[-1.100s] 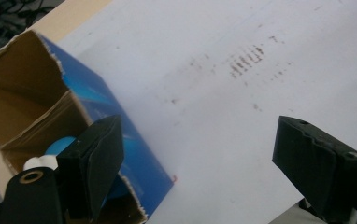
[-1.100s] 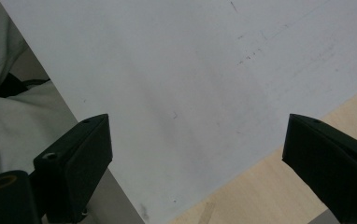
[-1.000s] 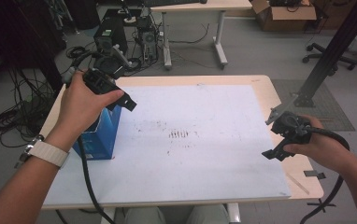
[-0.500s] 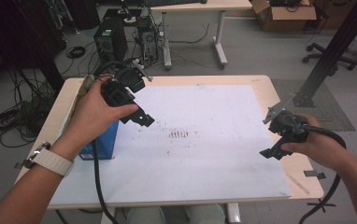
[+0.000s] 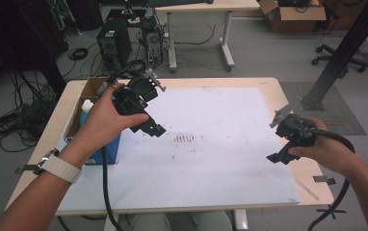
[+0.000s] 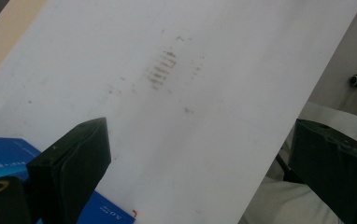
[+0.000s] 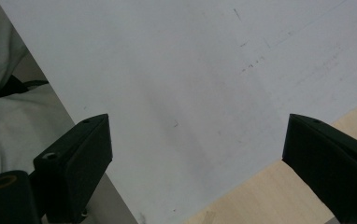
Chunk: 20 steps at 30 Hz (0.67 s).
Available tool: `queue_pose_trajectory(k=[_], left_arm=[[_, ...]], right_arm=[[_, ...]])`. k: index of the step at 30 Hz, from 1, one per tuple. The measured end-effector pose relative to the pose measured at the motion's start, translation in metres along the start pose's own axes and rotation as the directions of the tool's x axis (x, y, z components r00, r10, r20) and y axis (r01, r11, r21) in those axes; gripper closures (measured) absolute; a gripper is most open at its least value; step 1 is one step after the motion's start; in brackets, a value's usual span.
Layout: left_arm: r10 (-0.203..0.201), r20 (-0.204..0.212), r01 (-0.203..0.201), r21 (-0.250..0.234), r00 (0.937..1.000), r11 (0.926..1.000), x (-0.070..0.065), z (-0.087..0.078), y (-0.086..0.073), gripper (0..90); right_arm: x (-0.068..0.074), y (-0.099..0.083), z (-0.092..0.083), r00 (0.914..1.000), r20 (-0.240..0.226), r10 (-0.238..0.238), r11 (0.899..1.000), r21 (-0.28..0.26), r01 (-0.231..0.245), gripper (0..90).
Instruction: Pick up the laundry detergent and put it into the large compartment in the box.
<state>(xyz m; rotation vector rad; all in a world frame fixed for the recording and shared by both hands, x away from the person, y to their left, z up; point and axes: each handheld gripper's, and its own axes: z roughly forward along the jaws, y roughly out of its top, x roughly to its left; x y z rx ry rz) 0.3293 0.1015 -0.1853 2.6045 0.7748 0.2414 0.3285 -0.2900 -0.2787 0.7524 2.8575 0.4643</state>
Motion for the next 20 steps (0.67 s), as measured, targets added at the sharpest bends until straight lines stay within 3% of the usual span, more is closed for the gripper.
queue_pose_trajectory(k=[20], left_arm=[[0.009,0.006,-0.009,0.010,0.9999,0.9999,-0.0041,0.0026,-0.0015,6.3]], right_arm=[[0.0029,0.0036,-0.0014,1.0000,0.004,-0.007,1.000,-0.001,0.007,8.5]])
